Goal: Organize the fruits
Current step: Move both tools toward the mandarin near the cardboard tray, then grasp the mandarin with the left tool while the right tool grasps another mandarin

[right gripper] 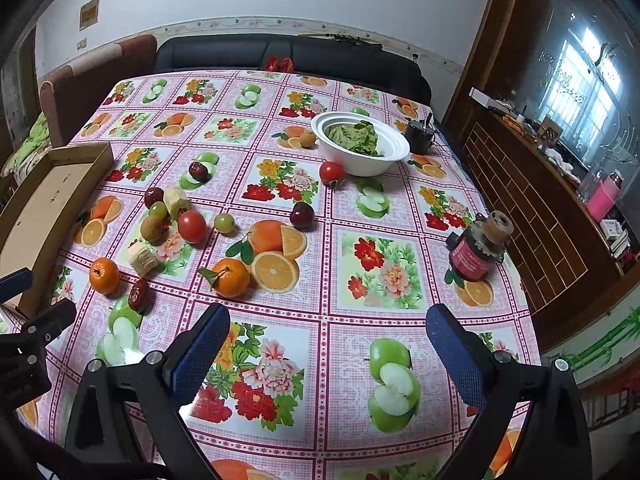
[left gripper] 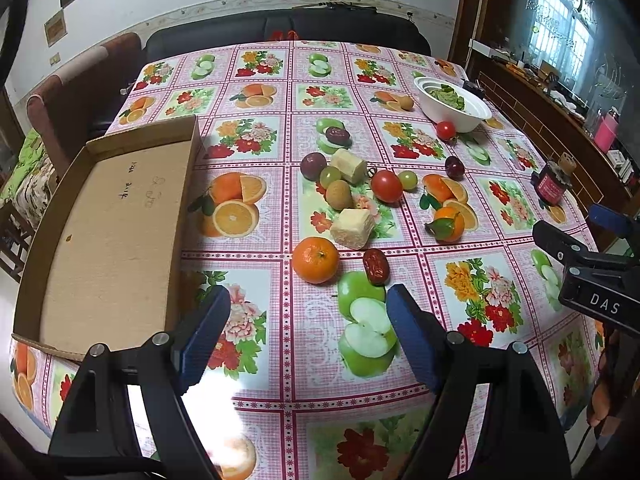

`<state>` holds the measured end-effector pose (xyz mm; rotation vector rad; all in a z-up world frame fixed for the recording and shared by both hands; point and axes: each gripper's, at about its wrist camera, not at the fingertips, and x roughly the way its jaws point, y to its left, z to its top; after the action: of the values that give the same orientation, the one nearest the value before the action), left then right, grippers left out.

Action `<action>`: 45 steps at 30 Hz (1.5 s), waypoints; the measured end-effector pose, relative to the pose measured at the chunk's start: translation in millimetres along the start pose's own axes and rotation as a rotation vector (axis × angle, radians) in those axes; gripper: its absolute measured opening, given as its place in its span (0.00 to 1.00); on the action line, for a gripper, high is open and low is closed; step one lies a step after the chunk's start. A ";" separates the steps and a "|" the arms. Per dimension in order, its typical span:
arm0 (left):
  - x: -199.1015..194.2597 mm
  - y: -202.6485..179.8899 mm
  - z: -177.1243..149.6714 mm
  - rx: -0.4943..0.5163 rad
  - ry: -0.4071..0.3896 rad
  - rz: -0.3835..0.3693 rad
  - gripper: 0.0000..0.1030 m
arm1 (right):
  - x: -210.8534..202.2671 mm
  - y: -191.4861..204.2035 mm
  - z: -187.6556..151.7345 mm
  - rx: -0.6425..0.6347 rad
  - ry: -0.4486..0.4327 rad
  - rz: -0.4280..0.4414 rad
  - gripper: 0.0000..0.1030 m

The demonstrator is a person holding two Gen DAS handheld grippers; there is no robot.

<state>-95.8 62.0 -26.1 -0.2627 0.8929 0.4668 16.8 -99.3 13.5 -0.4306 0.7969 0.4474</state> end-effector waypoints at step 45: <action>38.2 14.2 11.9 0.010 0.030 -0.022 0.78 | 36.1 22.1 -7.7 0.055 0.053 0.357 0.80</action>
<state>-74.1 89.8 -49.7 -0.2707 0.9202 0.4393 22.7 -77.3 -23.0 -0.2485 0.9396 0.7465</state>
